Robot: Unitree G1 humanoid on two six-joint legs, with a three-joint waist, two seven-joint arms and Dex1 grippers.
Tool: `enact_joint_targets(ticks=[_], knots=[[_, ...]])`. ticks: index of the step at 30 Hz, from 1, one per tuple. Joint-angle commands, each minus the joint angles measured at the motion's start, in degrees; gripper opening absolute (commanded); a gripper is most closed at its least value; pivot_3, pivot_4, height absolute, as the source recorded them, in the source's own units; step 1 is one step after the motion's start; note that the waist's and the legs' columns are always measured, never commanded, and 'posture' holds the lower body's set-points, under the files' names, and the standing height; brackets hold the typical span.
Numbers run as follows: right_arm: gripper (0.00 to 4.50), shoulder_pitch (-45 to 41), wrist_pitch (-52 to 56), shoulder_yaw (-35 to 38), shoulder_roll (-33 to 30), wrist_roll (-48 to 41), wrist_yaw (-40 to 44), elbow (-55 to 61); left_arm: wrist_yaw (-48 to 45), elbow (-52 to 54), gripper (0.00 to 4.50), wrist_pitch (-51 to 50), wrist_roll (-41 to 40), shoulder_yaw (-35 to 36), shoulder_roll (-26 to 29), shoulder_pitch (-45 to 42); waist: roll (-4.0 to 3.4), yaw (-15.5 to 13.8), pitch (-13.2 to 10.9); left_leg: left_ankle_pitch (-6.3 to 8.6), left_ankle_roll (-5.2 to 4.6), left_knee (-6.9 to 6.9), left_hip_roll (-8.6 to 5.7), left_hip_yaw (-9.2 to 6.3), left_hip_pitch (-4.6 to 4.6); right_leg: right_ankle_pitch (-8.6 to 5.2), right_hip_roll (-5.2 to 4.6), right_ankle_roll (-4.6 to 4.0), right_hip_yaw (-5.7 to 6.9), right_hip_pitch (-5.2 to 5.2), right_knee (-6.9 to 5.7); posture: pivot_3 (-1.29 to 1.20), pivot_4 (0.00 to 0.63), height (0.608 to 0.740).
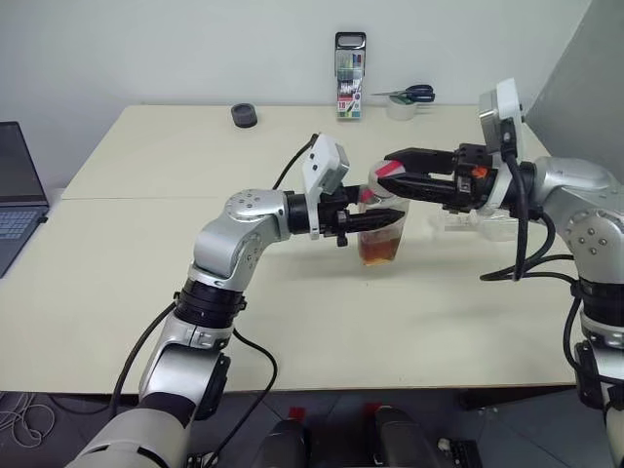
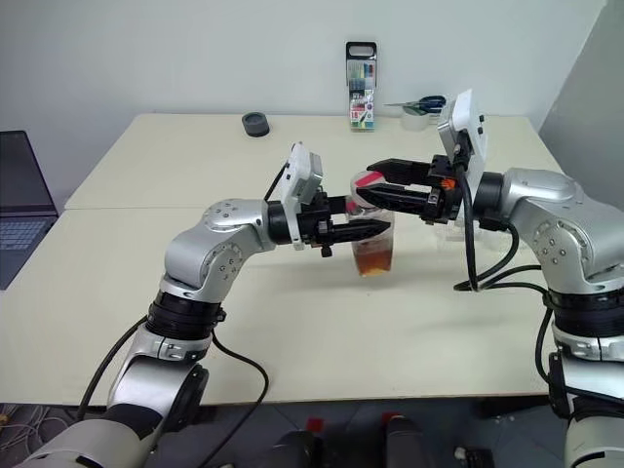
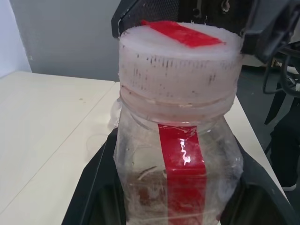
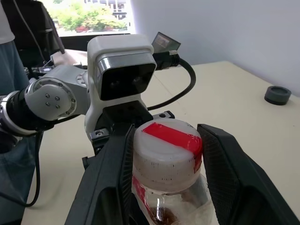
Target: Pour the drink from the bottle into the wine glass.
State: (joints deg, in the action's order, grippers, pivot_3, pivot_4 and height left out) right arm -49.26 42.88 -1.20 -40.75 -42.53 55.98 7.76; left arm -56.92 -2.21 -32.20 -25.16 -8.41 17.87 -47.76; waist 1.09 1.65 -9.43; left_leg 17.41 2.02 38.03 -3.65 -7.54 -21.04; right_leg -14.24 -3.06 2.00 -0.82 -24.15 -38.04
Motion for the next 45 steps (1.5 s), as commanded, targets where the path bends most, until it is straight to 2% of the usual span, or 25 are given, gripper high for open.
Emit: enact_joint_targets(ticks=[1, 8, 13, 19, 24, 35, 45], knots=[[2.11, -3.69, -1.02, -2.8, 1.47, 0.85, 5.14, 0.19, -0.19, 2.97, 1.9, 0.49, -1.39, 0.47, -0.7, -1.3, 0.0, 0.0, 0.0, 0.0, 0.0, 0.0, 0.0, 0.03, 0.0, 0.0, -0.01, 0.0, -0.02, -0.01, -0.01, 0.0, 0.15, 0.74], [4.45, -2.04, 4.4, 1.78, -1.09, -0.94, 4.15, 2.53, 0.11, 2.73, 1.9, 0.86, -1.08, 0.61, -0.98, -1.07, 0.0, -0.12, 0.0, 0.0, 0.01, 0.03, -0.02, -0.02, -0.05, 0.0, -0.05, 0.0, 0.0, -0.03, 0.02, 0.0, 0.15, 0.74], [4.45, 3.64, 12.04, 8.63, -3.11, -7.09, -3.69, 12.51, 0.38, 3.01, 1.9, 0.97, -1.08, 0.71, -0.61, -0.12, 0.0, -0.5, 0.0, 0.0, 0.02, 0.02, -0.02, -0.08, -0.14, 0.0, -0.09, -0.01, -0.04, -0.06, 0.07, 0.0, 0.15, 0.74], [4.45, 6.67, 14.37, 12.91, 3.13, -9.19, -20.4, 21.15, 0.58, 1.4, 1.9, 1.68, -0.8, 0.65, -1.35, -1.29, 0.0, -0.21, 0.0, 0.0, 0.01, 0.01, 0.01, -0.03, -0.07, 0.0, -0.07, -0.01, -0.09, -0.06, -0.03, 0.0, 0.15, 0.74], [4.45, 8.01, 12.88, 12.29, 5.72, -6.91, -28.15, 24.66, 0.42, 0.59, 1.9, 2.08, -0.57, 0.74, -1.76, -2.01, 0.0, -0.22, 0.0, 0.0, 0.01, 0.04, -0.02, -0.04, -0.08, 0.0, -0.07, -0.01, -0.04, -0.05, -0.01, 0.0, 0.15, 0.74], [4.45, 11.2, 7.52, 7.6, 8.75, 0.62, -34.2, 26.05, 0.43, -0.38, 1.9, 2.73, -0.4, 0.69, -2.15, -2.8, 0.0, -0.13, 0.0, 0.0, 0.01, 0.04, -0.02, -0.01, -0.06, 0.0, -0.05, 0.0, -0.03, -0.05, -0.03, 0.0, 0.15, 0.74], [4.45, 12.13, 6.74, 10.89, 8.54, 0.99, -35.2, 23.02, 0.23, -0.64, 1.9, 2.63, -0.21, 0.73, -1.91, -2.87, 0.0, -0.13, 0.0, 0.0, 0.01, 0.03, -0.02, -0.01, -0.06, 0.0, -0.04, -0.01, -0.03, -0.05, -0.02, 0.0, 0.15, 0.74]])
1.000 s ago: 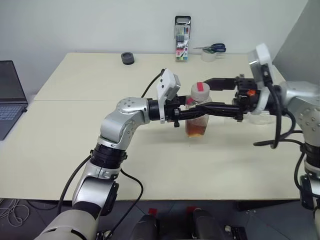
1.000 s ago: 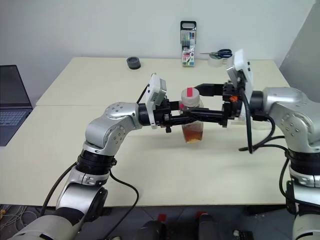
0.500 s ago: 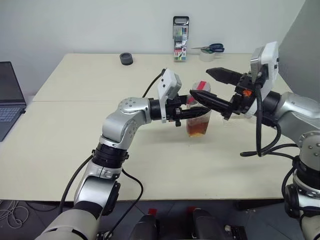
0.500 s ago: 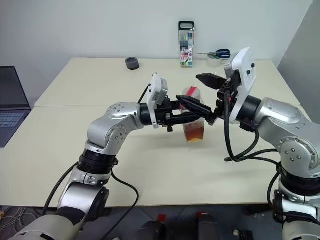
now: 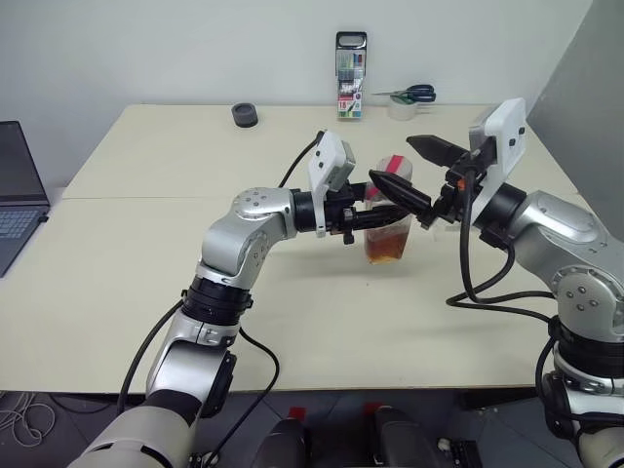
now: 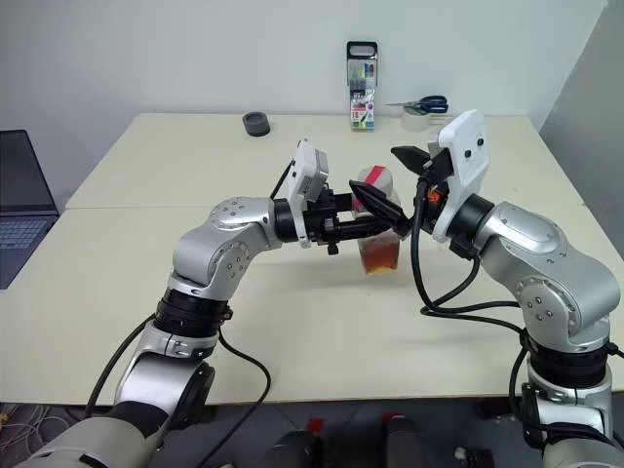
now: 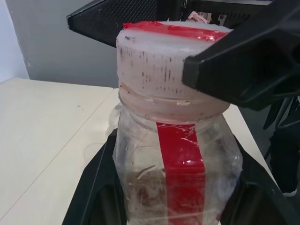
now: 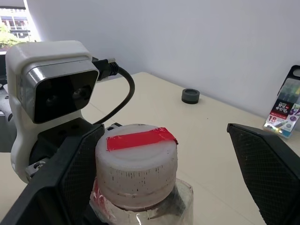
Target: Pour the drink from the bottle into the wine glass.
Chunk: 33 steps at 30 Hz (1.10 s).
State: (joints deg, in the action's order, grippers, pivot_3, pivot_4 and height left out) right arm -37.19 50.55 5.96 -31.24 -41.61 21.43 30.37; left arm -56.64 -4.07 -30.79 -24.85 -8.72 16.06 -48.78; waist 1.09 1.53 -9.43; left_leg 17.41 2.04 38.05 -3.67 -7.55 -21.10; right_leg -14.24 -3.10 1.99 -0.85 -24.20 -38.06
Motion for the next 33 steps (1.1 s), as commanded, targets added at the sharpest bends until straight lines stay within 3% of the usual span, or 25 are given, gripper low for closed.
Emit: enact_joint_targets(ticks=[1, 12, 33], knots=[[4.45, 0.29, -0.8, 4.0, -1.18, -0.22, -0.6, 0.65, -0.07, 1.13, 1.9, 1.22, -0.5, 1.08, -0.09, -1.95, 0.0, 0.0, 0.0, 0.0, 0.0, 0.0, 0.0, 0.0, 0.0, 0.0, 0.0, 0.0, 0.0, 0.0, 0.0, 0.0, 0.15, 0.74], [4.45, 3.37, 0.9, 7.82, -6.09, -3.77, 0.82, 2.1, -0.15, 0.86, 1.9, 1.42, -0.5, 1.13, 0.09, -1.96, 0.0, 0.01, 0.0, 0.0, -0.01, 0.0, 0.0, 0.01, 0.01, 0.0, 0.0, 0.0, 0.0, 0.02, 0.0, 0.0, 0.15, 0.74], [4.45, 3.85, 1.93, 8.24, -6.64, -6.48, -0.24, 3.34, -0.22, 0.7, 1.9, 1.28, -0.56, 1.0, 0.27, -2.07, 0.0, 0.0, 0.0, 0.0, 0.0, 0.0, 0.0, 0.01, 0.01, 0.0, 0.0, 0.0, 0.0, 0.03, 0.0, 0.0, 0.15, 0.74]])
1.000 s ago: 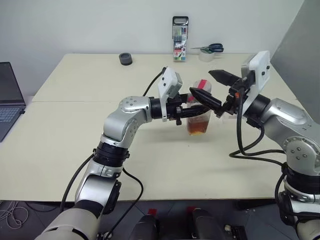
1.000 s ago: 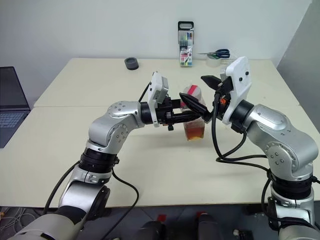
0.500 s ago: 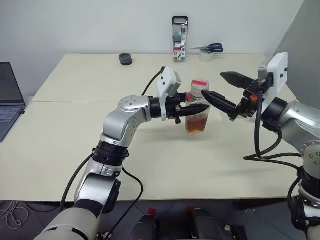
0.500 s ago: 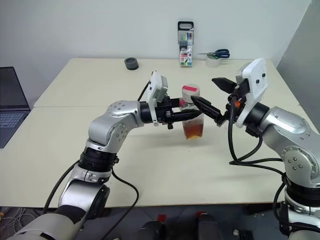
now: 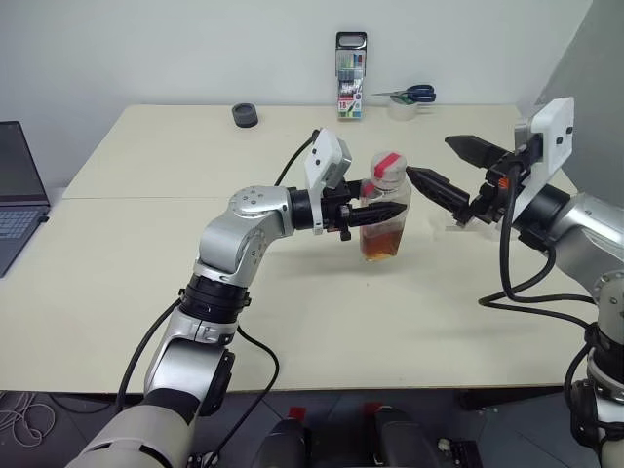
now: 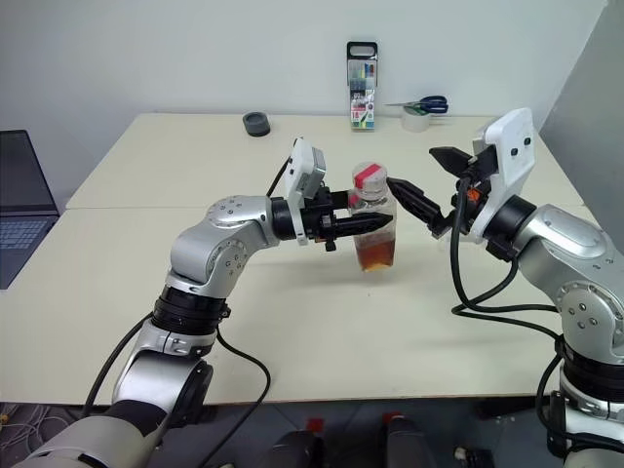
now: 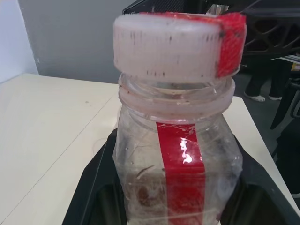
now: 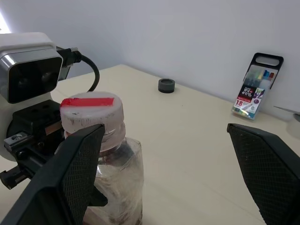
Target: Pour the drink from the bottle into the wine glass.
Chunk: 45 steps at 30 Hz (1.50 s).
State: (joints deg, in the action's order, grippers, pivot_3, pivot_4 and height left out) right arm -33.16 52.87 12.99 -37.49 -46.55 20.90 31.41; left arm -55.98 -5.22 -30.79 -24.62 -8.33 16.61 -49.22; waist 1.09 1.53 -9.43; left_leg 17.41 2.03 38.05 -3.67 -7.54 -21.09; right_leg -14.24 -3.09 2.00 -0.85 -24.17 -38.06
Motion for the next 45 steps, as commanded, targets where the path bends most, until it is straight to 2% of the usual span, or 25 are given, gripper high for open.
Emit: enact_joint_targets(ticks=[1, 10, 45], knots=[[4.45, -0.24, -0.22, 1.25, -0.23, -2.07, 0.24, 2.54, -0.9, 1.8, 1.9, 1.3, -0.78, 0.62, -0.29, -1.65, 0.0, 0.0, 0.0, 0.0, 0.0, 0.0, 0.0, 0.0, 0.0, 0.0, 0.0, 0.0, 0.0, 0.0, 0.0, 0.0, 0.15, 0.74], [4.45, -0.22, 0.4, 1.18, 0.26, -5.88, -0.48, 3.71, -0.99, 1.58, 1.9, 1.4, -0.47, 0.77, -0.5, -1.67, 0.0, 0.0, 0.0, 0.0, 0.0, 0.01, 0.0, 0.0, 0.0, 0.0, 0.0, 0.0, 0.0, 0.0, 0.0, 0.0, 0.15, 0.74], [4.45, -0.76, 0.06, 0.3, 0.53, -8.04, -0.63, 2.69, 3.84, 2.24, 1.9, 0.29, -0.96, 3.19, 0.23, -0.64, 0.0, 0.0, 0.0, 0.0, 0.0, 0.01, 0.0, 0.01, 0.01, 0.0, 0.0, 0.0, 0.0, 0.0, -0.01, 0.0, 0.15, 0.74]])
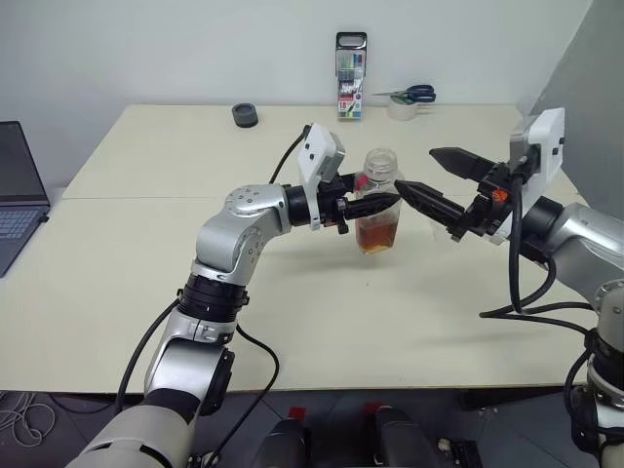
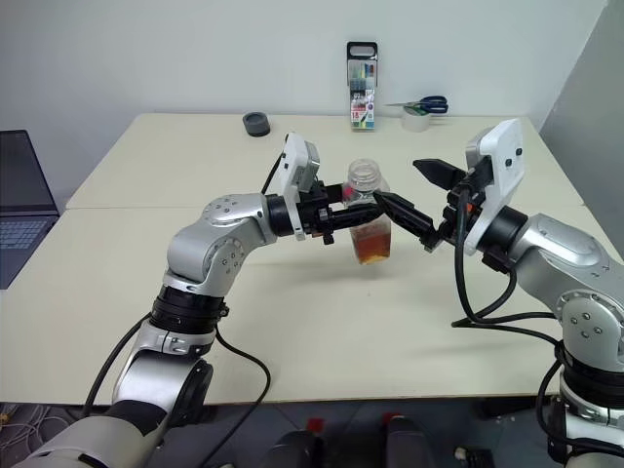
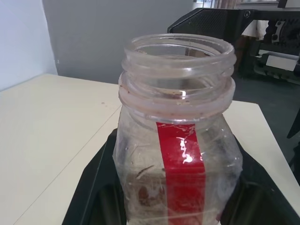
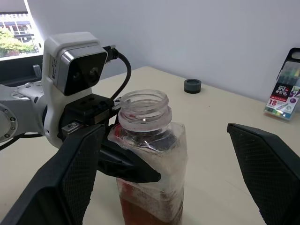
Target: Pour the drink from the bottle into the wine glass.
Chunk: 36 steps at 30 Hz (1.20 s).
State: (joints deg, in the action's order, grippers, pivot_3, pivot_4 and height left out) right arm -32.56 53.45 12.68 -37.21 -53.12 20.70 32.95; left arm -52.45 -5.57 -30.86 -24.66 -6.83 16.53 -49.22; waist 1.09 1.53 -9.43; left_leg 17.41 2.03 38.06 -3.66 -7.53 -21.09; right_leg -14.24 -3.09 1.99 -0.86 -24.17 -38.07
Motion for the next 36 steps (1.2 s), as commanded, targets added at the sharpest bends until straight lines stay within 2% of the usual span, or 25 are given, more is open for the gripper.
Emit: enact_joint_targets(ticks=[1, 22, 29, 36], knots=[[4.45, -1.31, -0.54, 0.57, 0.29, -1.58, -0.45, 1.2, 0.39, 2.78, 1.9, 0.28, -0.98, 1.7, 0.39, -0.54, 0.0, 0.0, 0.0, 0.0, 0.0, 0.0, 0.0, -0.01, 0.0, 0.0, 0.0, 0.0, 0.0, 0.0, 0.0, 0.0, 0.15, 0.74], [4.45, -0.94, -1.56, -0.02, 0.51, -3.37, -0.27, 1.58, 4.58, 6.74, 1.9, -1.77, -1.4, 3.24, 1.76, 2.22, 0.0, -0.01, 0.0, 0.0, 0.0, 0.0, 0.0, -0.01, 0.0, 0.0, 0.0, 0.0, 0.0, 0.0, 0.0, 0.0, 0.15, 0.74], [4.45, -2.92, -1.69, -1.72, 1.01, -2.8, -0.05, 1.94, 12.12, 6.62, 1.9, -2.59, -0.15, 6.76, 1.54, 3.04, 0.0, 0.01, 0.0, 0.0, 0.0, 0.0, 0.01, 0.0, 0.02, 0.0, 0.0, 0.0, -0.01, 0.0, -0.01, 0.0, 0.15, 0.74], [4.45, -4.97, -2.88, -3.64, 0.87, -2.47, 4.35, 0.81, 25.36, 2.92, 1.9, -0.73, 3.72, 12.41, 1.34, 2.56, 0.0, 0.01, 0.0, 0.0, 0.0, 0.0, 0.01, 0.01, 0.03, 0.0, 0.0, 0.0, -0.01, 0.0, -0.01, 0.0, 0.15, 0.74]])
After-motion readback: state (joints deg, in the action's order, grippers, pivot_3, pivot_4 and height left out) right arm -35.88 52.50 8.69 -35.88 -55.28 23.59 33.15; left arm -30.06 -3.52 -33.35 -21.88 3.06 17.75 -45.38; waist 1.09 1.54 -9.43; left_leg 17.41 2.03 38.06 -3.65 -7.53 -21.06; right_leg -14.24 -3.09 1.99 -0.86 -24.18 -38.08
